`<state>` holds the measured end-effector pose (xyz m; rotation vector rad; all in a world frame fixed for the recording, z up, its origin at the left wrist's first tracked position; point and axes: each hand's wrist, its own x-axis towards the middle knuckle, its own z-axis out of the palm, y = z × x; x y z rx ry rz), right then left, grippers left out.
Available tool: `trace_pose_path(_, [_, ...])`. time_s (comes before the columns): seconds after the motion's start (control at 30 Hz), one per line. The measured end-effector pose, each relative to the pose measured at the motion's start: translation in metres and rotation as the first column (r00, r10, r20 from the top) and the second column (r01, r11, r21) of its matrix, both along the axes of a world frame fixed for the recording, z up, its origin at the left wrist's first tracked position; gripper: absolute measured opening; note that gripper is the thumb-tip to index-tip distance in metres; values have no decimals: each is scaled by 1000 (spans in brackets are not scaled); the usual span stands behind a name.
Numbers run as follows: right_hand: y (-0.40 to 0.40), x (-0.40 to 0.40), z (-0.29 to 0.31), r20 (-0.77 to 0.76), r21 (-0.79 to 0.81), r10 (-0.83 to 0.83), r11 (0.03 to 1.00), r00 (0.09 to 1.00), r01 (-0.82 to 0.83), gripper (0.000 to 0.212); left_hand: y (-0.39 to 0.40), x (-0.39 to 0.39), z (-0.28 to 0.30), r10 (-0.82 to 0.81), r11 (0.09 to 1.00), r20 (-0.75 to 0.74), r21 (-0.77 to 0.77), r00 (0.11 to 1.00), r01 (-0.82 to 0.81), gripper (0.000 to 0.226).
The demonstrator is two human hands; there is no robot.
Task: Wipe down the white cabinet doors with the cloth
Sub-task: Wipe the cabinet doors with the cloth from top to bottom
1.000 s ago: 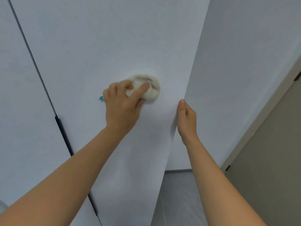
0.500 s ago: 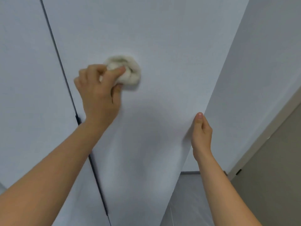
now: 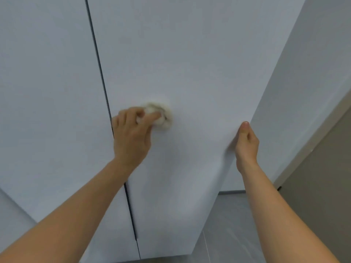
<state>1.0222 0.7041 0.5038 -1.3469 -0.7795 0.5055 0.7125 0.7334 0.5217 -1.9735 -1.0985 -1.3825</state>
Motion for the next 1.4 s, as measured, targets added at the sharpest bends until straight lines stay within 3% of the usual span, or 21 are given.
trace_pose_path(0.13, [-10, 2, -36, 60, -63, 40, 997, 997, -36, 36, 7, 8, 18, 3, 999, 162, 50, 987, -11, 23])
trace_pose_path(0.3, [-25, 1, -175, 112, -102, 79, 992, 991, -68, 32, 0, 49, -97, -51, 999, 59, -16, 997, 52, 31])
trace_pose_path(0.43, [-25, 2, -240, 127, -69, 100, 993, 987, -92, 39, 5, 69, -155, -47, 998, 110, 50, 993, 42, 28])
trace_pose_path(0.53, [-22, 1, -272, 119, 42, 82, 995, 989, -88, 45, 7, 80, -199, -50, 994, 126, 107, 991, 36, 30])
trace_pose_path(0.7, [-13, 3, -292, 110, 202, 34, 978, 993, -56, 41, 1, 90, -326, -74, 996, -106, 35, 992, 78, 57])
trace_pose_path(0.83, [-14, 7, -312, 151, 305, 82, 944, 985, -125, 52, 3, 85, -396, -96, 995, -191, 6, 977, 99, 57])
trace_pose_path(0.97, [-12, 3, -336, 291, 341, 49, 928, 955, -152, 80, 0, 80, -426, -78, 997, -163, 16, 984, 82, 48])
trace_pose_path(1.07, [-10, -11, -367, 435, 405, -148, 913, 888, -46, 80, 0, 81, -438, -66, 997, -103, 21, 992, 69, 44])
trace_pose_path(1.17, [-1, -15, -405, 418, 430, -213, 903, 883, 15, 79, 0, 80, -471, -75, 997, -90, -6, 993, 75, 49])
trace_pose_path(1.27, [6, -4, -432, 427, 338, -168, 941, 888, 16, 80, -2, 74, -503, -102, 994, -151, -60, 983, 94, 65])
trace_pose_path(1.4, [12, 2, -454, 383, 272, -118, 962, 916, 11, 91, 1, 61, -492, -68, 998, -192, -8, 979, 67, 69])
